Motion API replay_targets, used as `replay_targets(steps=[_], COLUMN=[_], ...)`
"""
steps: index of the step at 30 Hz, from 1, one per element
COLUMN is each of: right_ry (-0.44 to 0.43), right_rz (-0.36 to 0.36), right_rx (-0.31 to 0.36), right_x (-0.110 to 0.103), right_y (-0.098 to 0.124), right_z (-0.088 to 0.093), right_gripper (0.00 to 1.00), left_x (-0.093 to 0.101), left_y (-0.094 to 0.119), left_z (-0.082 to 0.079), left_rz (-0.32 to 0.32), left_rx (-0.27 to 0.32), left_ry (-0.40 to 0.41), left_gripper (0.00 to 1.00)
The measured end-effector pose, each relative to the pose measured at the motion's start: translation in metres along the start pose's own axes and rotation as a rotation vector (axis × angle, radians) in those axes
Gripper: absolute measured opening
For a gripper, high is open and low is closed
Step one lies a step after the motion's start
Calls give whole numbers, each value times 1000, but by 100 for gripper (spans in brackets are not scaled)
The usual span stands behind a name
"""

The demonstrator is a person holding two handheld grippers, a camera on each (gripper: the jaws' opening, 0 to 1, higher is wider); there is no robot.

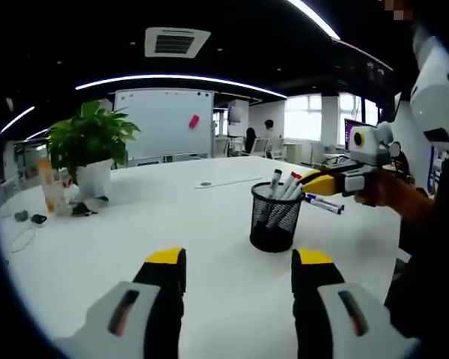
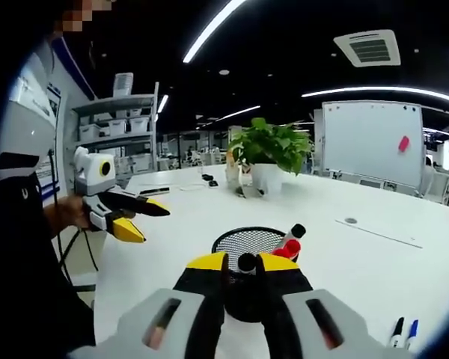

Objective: Pick up the whiteboard markers from the pen holder and place them facing the whiteboard neatly

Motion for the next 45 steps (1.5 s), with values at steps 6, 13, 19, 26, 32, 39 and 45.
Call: replay_targets(steps=[6,13,19,26,32,39,45], right_ry=[2,38,36,36,31,40,43], right_rz=[-4,1,0,-6,-15,-4,26], right_rx=[-10,-40,-39,-42,-18,-7,46], right_x=[-1,-1,-1,0,-2,-2,1], right_y=[-1,0,-1,-2,-2,0,6], right_z=[1,4,4,4,-1,-3,-15], right_gripper=[15,14,14,13,13,13,13], left_x=[1,2,4,5,5,4,4], left_y=[-1,-3,-4,-6,-4,-2,-1], left_z=[0,0,0,0,0,1,1], left_rz=[3,11,15,19,12,6,2], left_rx=[-5,-8,-12,-17,-12,-11,-8], left_ry=[-3,-5,-9,-10,-9,-7,-5], left_gripper=[58,58,58,57,57,57,57])
Point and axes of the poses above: the point that each gripper's makers call its tool centre point, and the gripper's own axes: y roughly backward along the fingers, x roughly to its right, z roughly out of its underside, the point moved 5 cm from there along y, roughly backward along the fingers, and after that the axes turned 12 degrees about y, right-handed, at the moved point
